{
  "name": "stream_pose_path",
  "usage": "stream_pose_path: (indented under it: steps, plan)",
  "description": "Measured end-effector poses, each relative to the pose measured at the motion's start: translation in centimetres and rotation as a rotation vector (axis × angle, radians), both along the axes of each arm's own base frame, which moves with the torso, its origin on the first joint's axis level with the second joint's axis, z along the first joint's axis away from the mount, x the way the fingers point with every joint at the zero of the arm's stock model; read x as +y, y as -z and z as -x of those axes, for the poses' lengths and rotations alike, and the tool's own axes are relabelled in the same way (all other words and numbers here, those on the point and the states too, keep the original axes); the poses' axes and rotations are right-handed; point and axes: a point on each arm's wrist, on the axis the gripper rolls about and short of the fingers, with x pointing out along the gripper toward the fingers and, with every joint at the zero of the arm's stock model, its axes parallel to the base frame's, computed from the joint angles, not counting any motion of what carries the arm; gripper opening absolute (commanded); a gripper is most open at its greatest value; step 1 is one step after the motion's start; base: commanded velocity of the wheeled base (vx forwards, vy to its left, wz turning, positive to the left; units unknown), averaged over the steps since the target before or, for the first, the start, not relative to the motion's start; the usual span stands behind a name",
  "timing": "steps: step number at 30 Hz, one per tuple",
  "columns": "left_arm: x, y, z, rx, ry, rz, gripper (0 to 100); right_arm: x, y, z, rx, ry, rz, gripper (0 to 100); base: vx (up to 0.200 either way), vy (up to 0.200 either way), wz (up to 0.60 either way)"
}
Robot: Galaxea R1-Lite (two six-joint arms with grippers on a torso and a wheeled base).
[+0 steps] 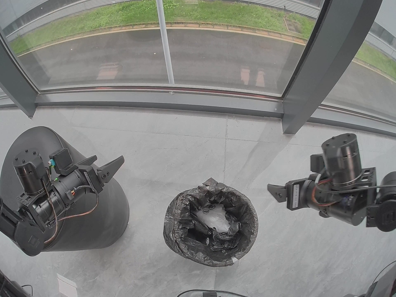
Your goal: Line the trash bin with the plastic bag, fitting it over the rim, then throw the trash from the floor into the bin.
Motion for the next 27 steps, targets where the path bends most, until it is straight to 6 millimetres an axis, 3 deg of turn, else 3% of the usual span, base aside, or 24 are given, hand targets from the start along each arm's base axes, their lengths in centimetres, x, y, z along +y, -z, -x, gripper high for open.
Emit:
stream_pose_path:
  steps: [7,13,21,27]
  plan:
    - [-0.1,-0.2,0.2,-0.007,0.005,0.000,100,-5.0,-2.8,4.6,-0.137,0.102,-0.063,100,0.000,0.000,0.00]
    - [-0.2,-0.4,0.4,-0.013,0.009,0.001,100,-9.4,-3.8,9.6,-0.267,0.167,-0.097,100,0.000,0.000,0.00]
    - [-0.4,-0.4,0.6,-0.015,0.019,-0.001,100,-14.3,-1.9,16.2,-0.445,0.317,-0.066,100,0.000,0.000,0.00]
    - [-0.7,-0.3,0.8,-0.010,0.031,-0.003,100,-15.9,0.8,20.1,-0.552,0.433,-0.016,100,0.000,0.000,0.00]
